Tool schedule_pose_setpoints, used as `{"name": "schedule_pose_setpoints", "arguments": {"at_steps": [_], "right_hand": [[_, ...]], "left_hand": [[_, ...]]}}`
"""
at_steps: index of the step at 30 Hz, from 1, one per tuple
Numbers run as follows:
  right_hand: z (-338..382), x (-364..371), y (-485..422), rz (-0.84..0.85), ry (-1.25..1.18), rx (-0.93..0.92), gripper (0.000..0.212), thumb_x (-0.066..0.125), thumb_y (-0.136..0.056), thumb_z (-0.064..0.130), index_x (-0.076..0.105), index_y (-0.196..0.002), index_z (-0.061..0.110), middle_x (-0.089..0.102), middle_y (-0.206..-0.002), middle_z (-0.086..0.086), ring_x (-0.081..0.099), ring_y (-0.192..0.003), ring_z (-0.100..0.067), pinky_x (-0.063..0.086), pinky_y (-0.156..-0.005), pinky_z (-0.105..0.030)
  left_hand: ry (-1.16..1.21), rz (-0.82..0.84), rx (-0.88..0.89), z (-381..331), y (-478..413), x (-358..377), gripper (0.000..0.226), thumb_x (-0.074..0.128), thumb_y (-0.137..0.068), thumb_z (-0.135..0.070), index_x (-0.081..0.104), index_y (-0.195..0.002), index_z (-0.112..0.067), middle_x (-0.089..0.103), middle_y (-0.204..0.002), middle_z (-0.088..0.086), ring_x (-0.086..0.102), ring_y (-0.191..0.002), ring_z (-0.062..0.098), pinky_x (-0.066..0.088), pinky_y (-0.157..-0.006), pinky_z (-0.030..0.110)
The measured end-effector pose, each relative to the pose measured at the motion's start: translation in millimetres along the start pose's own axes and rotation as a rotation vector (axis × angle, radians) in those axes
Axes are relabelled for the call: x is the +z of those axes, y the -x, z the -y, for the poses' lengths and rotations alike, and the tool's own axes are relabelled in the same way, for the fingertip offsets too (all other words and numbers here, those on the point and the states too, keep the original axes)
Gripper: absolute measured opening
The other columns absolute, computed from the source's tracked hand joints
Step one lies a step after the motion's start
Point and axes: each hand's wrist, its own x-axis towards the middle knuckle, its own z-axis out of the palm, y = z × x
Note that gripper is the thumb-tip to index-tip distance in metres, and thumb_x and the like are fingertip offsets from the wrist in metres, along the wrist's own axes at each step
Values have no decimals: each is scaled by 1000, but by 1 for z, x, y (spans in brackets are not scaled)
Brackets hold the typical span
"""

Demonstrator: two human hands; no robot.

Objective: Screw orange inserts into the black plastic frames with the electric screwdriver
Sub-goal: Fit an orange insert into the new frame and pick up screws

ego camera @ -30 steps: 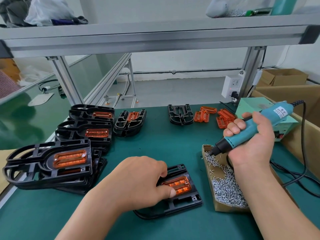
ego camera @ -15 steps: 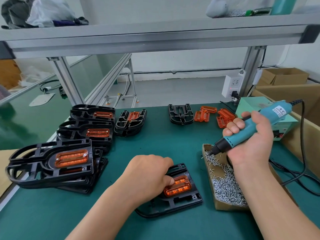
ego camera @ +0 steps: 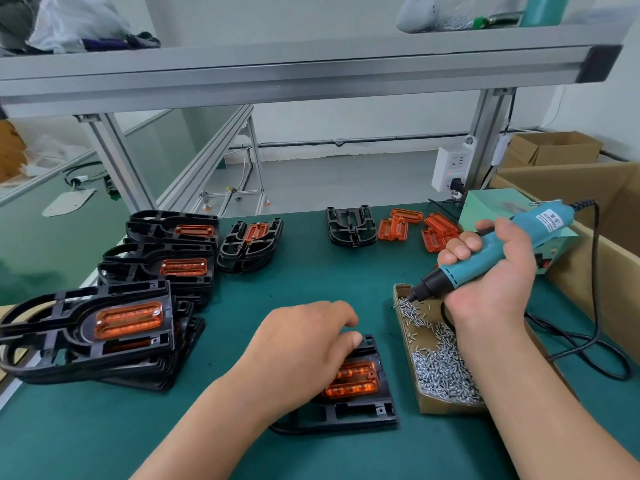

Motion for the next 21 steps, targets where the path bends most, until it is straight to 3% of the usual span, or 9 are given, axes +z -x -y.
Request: {"name": "schedule_pose_setpoints", "arguments": {"at_steps": [4,8,12,18,21], "right_hand": [[1,-2,-2,-65,-40,-13,17,58,-100,27,55,-88,16,44,-71,2,43,-59,-14,42,-58,-26],[1,-3,-4,-113,-47,-31,17,59,-101,28,54,-88,17,45,-71,3,44,-59,-13,43,-58,-26],[3,-5,-4,-135,-44,-35,17,59,-100,28,54,-89,17,46,-71,3,44,-59,-13,43,-58,-26],[-2,-3,-4,-106,-31,-22,18,59,-101,27,55,-87,16,46,-70,2,44,-58,-14,42,-58,-26],[-2,-4,-3,-92,-26,-16,18,59,-101,27,56,-87,17,46,-71,2,43,-59,-14,42,-59,-26]], "left_hand": [[28,-30,123,-34,-4,9,27,42,-105,-49,63,-112,-33,66,-105,-10,63,-101,12,52,-86,39],[-29,16,184,-67,-11,21,28,41,-108,-44,52,-92,-23,57,-89,-3,61,-91,26,43,-66,38],[-120,119,129,-87,-20,28,23,47,-106,-37,48,-88,-23,65,-88,7,64,-83,38,29,-57,36],[-83,133,20,-90,-30,44,32,55,-100,-26,37,-73,-22,61,-81,9,61,-76,40,21,-52,32],[-35,115,0,-90,-29,47,16,54,-98,-25,54,-83,-21,65,-85,9,53,-73,39,29,-57,35]]}}
